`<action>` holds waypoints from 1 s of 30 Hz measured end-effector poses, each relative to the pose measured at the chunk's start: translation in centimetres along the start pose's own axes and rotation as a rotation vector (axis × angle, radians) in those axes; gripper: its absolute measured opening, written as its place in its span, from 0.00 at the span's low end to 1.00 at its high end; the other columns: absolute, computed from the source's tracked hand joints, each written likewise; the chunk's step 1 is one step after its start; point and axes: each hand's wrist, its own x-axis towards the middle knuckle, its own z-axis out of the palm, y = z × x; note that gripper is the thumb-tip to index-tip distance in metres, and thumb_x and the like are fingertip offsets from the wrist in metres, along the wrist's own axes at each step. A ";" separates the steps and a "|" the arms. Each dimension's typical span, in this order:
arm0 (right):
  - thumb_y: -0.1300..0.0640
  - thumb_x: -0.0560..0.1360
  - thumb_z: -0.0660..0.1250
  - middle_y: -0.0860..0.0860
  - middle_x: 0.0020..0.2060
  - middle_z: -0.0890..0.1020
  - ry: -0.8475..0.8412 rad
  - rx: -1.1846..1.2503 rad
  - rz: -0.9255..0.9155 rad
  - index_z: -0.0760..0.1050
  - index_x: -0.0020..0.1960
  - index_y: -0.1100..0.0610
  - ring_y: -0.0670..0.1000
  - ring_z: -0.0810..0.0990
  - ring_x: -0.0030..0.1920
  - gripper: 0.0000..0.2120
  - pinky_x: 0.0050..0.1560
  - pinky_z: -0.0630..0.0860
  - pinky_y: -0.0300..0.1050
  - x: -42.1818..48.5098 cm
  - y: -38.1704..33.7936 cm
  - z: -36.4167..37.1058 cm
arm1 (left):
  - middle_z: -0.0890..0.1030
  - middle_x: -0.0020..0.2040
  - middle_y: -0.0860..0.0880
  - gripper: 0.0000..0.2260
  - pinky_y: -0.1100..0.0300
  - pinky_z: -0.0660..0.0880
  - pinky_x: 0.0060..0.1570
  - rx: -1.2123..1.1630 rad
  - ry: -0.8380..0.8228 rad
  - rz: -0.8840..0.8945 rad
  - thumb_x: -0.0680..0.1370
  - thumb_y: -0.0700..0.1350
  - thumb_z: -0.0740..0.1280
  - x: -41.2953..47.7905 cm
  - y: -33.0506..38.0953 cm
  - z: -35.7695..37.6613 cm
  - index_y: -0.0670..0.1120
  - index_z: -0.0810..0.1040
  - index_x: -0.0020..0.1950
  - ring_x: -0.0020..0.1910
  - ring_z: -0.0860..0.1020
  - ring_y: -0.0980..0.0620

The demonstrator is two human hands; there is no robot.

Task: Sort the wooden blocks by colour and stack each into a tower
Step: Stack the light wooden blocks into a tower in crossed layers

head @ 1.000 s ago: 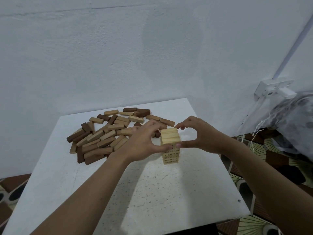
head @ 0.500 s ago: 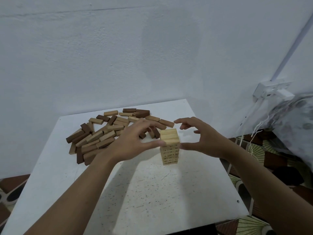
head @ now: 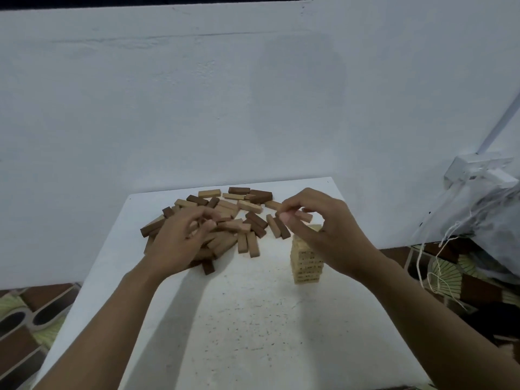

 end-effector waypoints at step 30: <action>0.44 0.79 0.54 0.54 0.71 0.72 -0.291 -0.507 0.064 0.69 0.72 0.50 0.57 0.66 0.74 0.23 0.68 0.66 0.62 3.2 5.4 24.5 | 0.48 0.83 0.59 0.28 0.38 0.51 0.70 0.545 -0.171 -0.211 0.79 0.68 0.37 -2.0 -14.7 0.0 0.68 0.52 0.79 0.82 0.41 0.56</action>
